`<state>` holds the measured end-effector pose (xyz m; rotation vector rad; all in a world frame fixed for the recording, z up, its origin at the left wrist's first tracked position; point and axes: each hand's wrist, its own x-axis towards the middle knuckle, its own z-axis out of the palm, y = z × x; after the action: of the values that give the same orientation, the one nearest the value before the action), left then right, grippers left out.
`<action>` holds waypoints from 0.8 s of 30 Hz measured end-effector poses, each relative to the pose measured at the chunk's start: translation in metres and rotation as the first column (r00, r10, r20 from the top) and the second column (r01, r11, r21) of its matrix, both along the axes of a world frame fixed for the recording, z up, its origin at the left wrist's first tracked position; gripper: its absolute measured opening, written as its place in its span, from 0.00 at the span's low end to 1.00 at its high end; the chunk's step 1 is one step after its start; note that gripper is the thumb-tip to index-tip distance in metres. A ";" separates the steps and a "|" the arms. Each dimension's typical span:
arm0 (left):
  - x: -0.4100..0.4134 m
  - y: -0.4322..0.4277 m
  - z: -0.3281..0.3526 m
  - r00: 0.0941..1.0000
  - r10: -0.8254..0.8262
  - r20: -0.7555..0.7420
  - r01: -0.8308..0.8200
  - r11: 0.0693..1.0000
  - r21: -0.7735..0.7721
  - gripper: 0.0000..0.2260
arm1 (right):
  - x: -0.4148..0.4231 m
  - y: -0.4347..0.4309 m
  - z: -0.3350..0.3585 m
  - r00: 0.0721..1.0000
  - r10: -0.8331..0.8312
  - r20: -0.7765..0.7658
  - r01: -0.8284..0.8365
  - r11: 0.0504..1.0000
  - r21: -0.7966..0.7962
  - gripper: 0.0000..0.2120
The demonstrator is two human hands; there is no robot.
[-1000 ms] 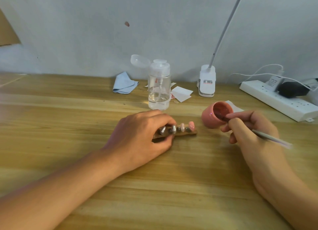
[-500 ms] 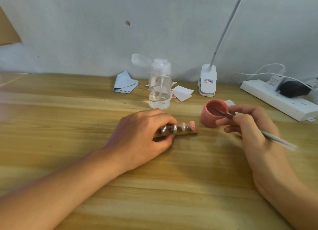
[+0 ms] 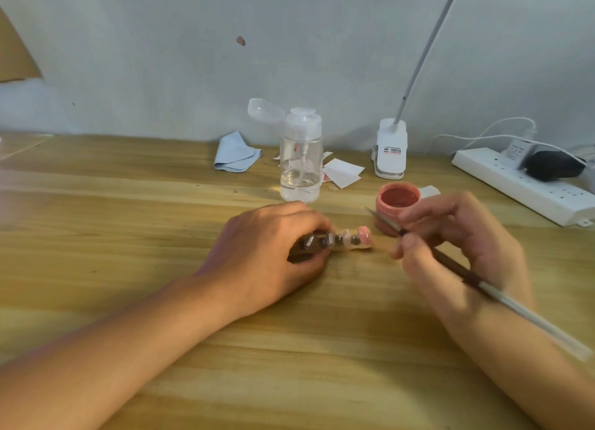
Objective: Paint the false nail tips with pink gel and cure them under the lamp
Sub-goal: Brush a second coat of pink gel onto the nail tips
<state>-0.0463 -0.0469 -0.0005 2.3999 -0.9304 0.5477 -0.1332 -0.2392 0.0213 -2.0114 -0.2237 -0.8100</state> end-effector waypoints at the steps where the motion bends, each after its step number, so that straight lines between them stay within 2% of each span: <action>1: 0.000 0.000 0.000 1.000 0.002 -0.005 -0.002 1.000 -0.003 0.09 | -0.002 0.002 0.000 1.000 0.002 -0.007 -0.002 0.998 -0.068 0.07; 3: 0.000 0.000 0.000 1.000 -0.001 -0.010 0.001 1.000 0.001 0.10 | -0.003 0.005 -0.002 1.000 -0.015 -0.009 0.013 0.979 -0.204 0.07; 5: 0.000 0.000 0.001 1.000 -0.008 -0.013 0.008 1.000 0.011 0.10 | -0.005 0.006 -0.003 0.999 -0.043 0.000 0.041 0.961 -0.273 0.06; 16: -0.001 -0.001 0.002 0.999 -0.012 -0.029 0.012 1.000 -0.010 0.09 | -0.005 0.009 -0.001 0.997 -0.078 0.005 0.074 0.915 -0.396 0.07; 24: -0.001 -0.001 0.002 1.000 -0.005 -0.026 0.005 1.000 -0.001 0.09 | -0.005 0.008 -0.003 0.998 -0.060 -0.006 0.053 0.929 -0.365 0.05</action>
<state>-0.0476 -0.0476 0.0017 2.3979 -0.9242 0.5135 -0.1385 -0.2308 0.0188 -2.3830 -0.3277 -0.8330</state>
